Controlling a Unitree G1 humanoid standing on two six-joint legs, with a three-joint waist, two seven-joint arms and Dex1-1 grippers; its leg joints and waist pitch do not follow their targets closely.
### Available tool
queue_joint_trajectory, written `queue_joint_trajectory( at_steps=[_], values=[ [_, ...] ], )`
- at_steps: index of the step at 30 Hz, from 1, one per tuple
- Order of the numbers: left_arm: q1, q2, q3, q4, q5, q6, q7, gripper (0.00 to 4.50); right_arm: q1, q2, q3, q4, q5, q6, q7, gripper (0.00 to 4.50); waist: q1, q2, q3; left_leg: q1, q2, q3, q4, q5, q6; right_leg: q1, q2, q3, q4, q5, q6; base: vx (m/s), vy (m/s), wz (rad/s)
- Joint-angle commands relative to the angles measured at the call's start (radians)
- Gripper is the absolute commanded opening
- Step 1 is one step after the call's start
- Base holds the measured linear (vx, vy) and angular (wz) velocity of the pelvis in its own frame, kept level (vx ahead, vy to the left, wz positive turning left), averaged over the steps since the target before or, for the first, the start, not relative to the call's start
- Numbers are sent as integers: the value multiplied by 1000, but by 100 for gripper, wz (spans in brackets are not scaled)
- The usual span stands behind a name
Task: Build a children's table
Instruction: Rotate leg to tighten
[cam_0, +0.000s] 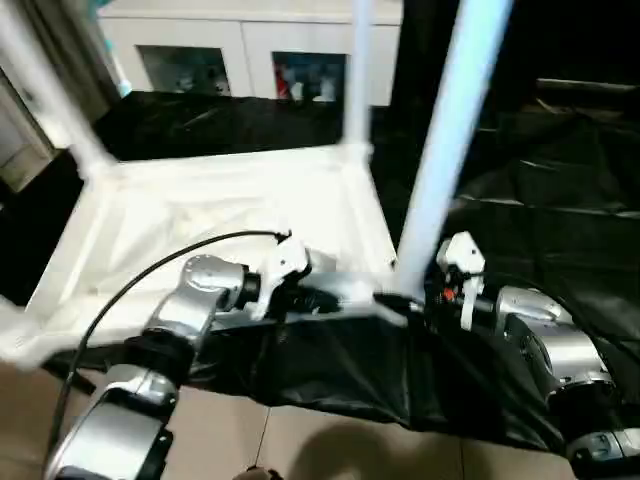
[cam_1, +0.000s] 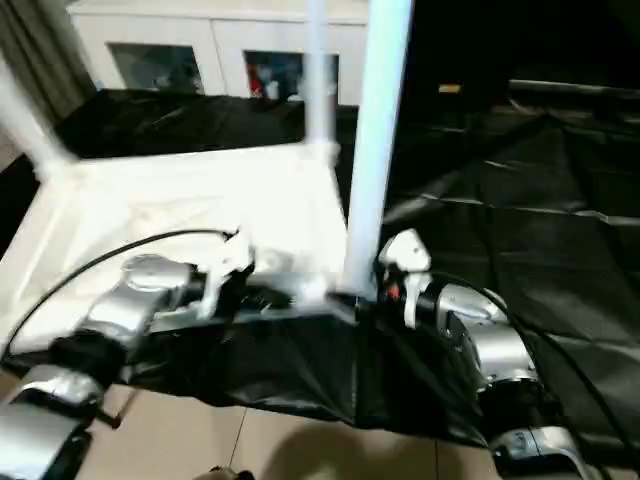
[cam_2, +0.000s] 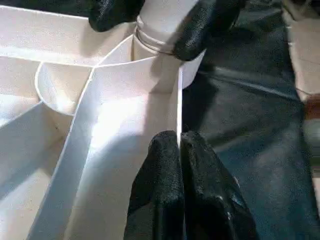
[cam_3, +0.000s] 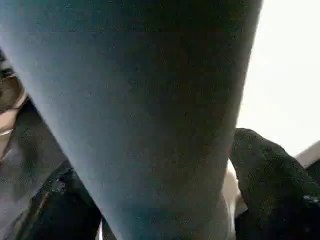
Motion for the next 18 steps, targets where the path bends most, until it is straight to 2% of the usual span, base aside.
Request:
queue_joint_trajectory(
  at_steps=[1, 4, 10, 15, 16, 18],
  values=[
    [6, 7, -9, -24, -23, 10, -53, 0, 3, -20, 5, -14, -9, -13, 11, 367, -1, -15, -65, 24, 34, -10, -54, -187, 103, 47, -43, 22, -52, -57, -291, 0, 0, 0],
    [7, 18, -10, -32, -29, 20, -72, 0, 0, -25, 5, -13, -2, -4, 32, 367, -2, -17, -63, 24, 35, -11, -56, -197, 88, 48, -45, 23, -56, -102, -279, 0, 0, 0],
    [17, 25, -6, -66, -41, 44, -81, 0, 0, -27, 8, -20, 13, 14, 68, 318, -4, -18, -67, 22, 34, -11, -52, -161, 104, 49, -43, 22, -49, -51, -288, 0, 0, 0],
    [7, -12, 15, -40, -29, 28, 14, 0, 35, 10, 3, -43, 26, 55, 9, 279, -3, -17, -68, 23, 33, -11, -50, -153, 111, 50, -42, 22, -48, -35, -292, 0, 0, 0],
    [-1, -23, 20, -25, -19, 21, 50, 0, 36, 24, -3, -33, 14, 59, -35, 272, -4, -15, -67, 24, 34, -11, -51, -163, 104, 49, -43, 22, -51, -49, -290, 0, 0, 0],
    [-8, -32, 24, -11, -10, 14, 85, 0, 36, 37, -8, -22, 0, 59, -78, 264, -6, -18, -65, 24, 32, -12, -53, -189, 86, 48, -44, 22, -55, -93, -280, 0, 0, 0]
  ],
)
